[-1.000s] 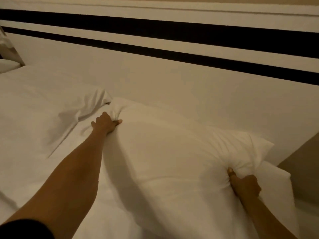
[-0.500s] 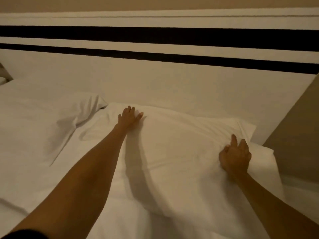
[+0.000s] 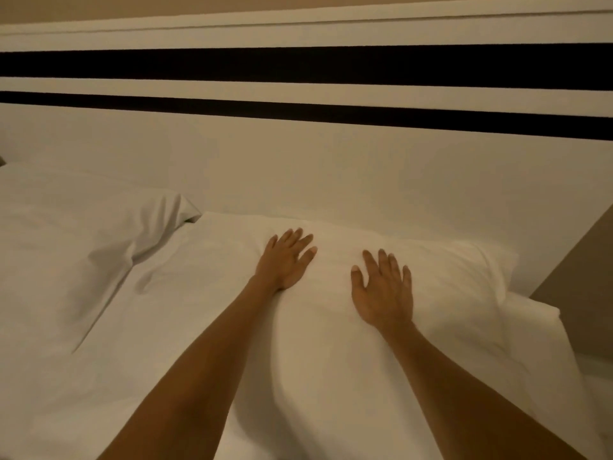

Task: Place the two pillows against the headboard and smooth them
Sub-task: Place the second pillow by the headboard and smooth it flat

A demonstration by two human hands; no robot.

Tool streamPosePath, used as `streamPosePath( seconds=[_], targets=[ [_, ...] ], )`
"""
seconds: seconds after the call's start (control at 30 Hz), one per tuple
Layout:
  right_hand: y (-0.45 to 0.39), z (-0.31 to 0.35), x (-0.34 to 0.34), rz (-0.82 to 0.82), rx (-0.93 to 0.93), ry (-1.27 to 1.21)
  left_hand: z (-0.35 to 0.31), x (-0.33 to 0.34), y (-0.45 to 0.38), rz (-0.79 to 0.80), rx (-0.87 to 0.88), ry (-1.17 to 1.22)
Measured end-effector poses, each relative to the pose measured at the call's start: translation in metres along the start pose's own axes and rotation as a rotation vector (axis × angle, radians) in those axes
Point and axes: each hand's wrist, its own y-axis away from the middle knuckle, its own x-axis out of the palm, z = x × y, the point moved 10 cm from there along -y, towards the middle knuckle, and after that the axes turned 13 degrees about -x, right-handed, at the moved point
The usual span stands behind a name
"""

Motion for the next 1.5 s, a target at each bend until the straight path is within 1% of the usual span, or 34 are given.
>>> streamPosePath(
  seconds=[0.1, 0.23, 0.3, 0.4, 0.5, 0.6, 0.63, 0.67, 0.7, 0.73, 0.77, 0.8, 0.83, 0.87, 0.93, 1.0, 1.03, 1.13, 1.23, 1.3, 1.4, 1.5],
  targets=[
    [-0.008, -0.036, 0.0, 0.022, 0.097, 0.005, 0.036, -0.009, -0.021, -0.018, -0.076, -0.028],
    [-0.007, -0.084, -0.008, 0.015, 0.202, 0.058, 0.124, -0.02, -0.031, -0.037, -0.287, -0.054],
    [0.001, -0.104, -0.011, 0.006, 0.255, 0.067, 0.158, -0.02, -0.025, -0.043, -0.357, -0.075],
    [0.017, -0.126, -0.015, 0.003, 0.312, 0.057, 0.176, -0.018, -0.018, -0.019, -0.412, -0.071],
    [0.036, -0.142, -0.016, 0.045, 0.349, 0.007, 0.185, -0.018, -0.009, 0.034, -0.477, -0.078],
    [0.06, -0.164, -0.029, 0.107, 0.431, -0.023, 0.212, -0.026, 0.016, 0.099, -0.559, -0.089],
    [0.067, -0.168, -0.038, 0.133, 0.452, 0.006, 0.223, -0.033, 0.029, 0.1, -0.61, -0.113],
    [0.072, -0.168, -0.05, 0.137, 0.459, 0.057, 0.233, -0.045, 0.042, 0.059, -0.666, -0.181],
    [0.073, -0.162, -0.063, 0.114, 0.443, 0.117, 0.234, -0.062, 0.052, -0.014, -0.701, -0.286],
    [0.071, -0.149, -0.075, 0.073, 0.405, 0.165, 0.226, -0.078, 0.056, -0.101, -0.689, -0.369],
    [0.067, -0.13, -0.084, 0.026, 0.344, 0.189, 0.205, -0.091, 0.054, -0.188, -0.619, -0.374],
    [0.062, -0.105, -0.088, -0.014, 0.27, 0.19, 0.175, -0.097, 0.05, -0.244, -0.509, -0.312],
    [0.058, -0.078, -0.088, -0.039, 0.19, 0.174, 0.139, -0.097, 0.047, -0.248, -0.383, -0.22],
    [0.053, -0.048, -0.082, -0.045, 0.106, 0.151, 0.099, -0.092, 0.046, -0.222, -0.268, -0.132],
    [0.047, 0.012, -0.065, -0.029, -0.051, 0.102, 0.025, -0.075, 0.055, -0.145, -0.096, -0.018],
    [0.049, 0.057, -0.042, 0.019, -0.145, 0.042, -0.017, -0.05, 0.076, -0.076, -0.006, 0.03],
    [0.054, 0.069, -0.03, 0.045, -0.167, 0.026, -0.02, -0.036, 0.086, -0.041, -0.004, 0.041],
    [0.07, 0.077, -0.002, 0.087, -0.195, 0.028, 0.023, -0.012, 0.101, 0.0, -0.112, 0.085],
    [0.077, 0.062, 0.002, 0.065, -0.177, 0.049, 0.068, -0.018, 0.1, -0.023, -0.197, 0.069],
    [0.084, 0.044, -0.001, 0.033, -0.132, 0.062, 0.095, -0.024, 0.101, -0.041, -0.242, 0.066],
    [0.104, 0.009, -0.011, -0.072, -0.075, 0.056, 0.146, -0.033, 0.11, -0.091, -0.325, 0.066],
    [0.12, -0.029, -0.017, -0.078, -0.001, 0.068, 0.206, -0.035, 0.125, -0.102, -0.439, 0.071]
  ],
)
